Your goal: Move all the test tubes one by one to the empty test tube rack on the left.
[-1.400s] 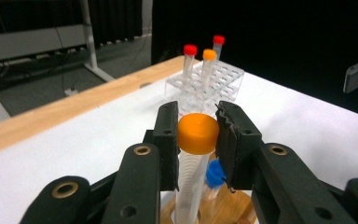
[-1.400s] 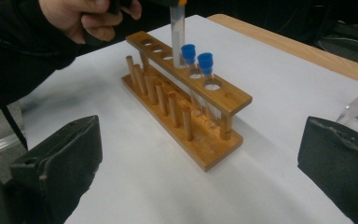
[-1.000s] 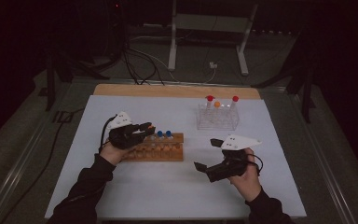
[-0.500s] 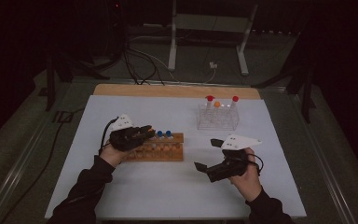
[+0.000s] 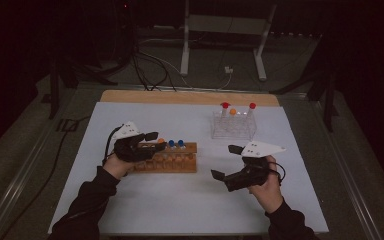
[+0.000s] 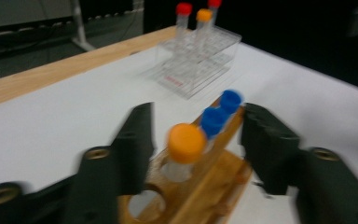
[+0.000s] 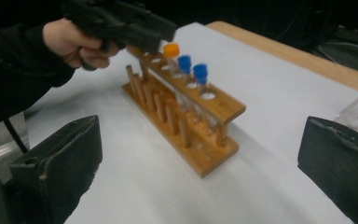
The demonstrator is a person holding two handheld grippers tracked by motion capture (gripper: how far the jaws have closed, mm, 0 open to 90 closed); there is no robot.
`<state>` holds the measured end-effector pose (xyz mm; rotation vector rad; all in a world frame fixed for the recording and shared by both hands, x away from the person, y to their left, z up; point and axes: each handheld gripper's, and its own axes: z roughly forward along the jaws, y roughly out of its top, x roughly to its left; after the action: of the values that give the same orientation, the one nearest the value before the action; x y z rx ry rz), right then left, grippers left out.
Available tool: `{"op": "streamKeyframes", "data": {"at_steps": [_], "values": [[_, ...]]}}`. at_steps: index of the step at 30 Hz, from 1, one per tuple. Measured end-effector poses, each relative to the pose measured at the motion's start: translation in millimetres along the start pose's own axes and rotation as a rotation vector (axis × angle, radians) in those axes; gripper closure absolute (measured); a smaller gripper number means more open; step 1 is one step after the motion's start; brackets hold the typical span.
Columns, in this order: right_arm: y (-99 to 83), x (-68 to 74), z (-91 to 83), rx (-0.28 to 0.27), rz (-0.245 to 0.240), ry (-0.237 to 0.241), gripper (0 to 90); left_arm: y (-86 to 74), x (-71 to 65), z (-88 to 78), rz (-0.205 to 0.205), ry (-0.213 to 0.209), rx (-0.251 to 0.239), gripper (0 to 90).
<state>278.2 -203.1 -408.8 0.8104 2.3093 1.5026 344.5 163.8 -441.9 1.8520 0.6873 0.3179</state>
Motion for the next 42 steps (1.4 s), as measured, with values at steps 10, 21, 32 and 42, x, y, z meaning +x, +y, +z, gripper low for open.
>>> {"op": "streamKeyframes", "data": {"at_steps": [10, 21, 32, 42], "values": [[13.7, -36.9, -0.4, -0.023, -0.026, -0.134, 0.0, -0.6, -19.9, -19.9, 0.025, -0.056, 0.000, 2.8], [9.0, -91.4, 25.9, 0.006, 0.079, -0.268, 4.0, -13.3, -29.0, -29.9, 0.033, -0.063, 0.007, 2.0], [-0.2, -137.5, 56.4, 0.067, 0.134, -0.368, 22.6, -14.7, -35.6, -34.3, 0.044, -0.070, 0.005, 2.0], [-8.0, -159.8, 75.7, 0.109, 0.174, -0.409, 43.6, -16.0, -34.2, -34.5, 0.039, -0.070, 0.010, 2.0]]}}
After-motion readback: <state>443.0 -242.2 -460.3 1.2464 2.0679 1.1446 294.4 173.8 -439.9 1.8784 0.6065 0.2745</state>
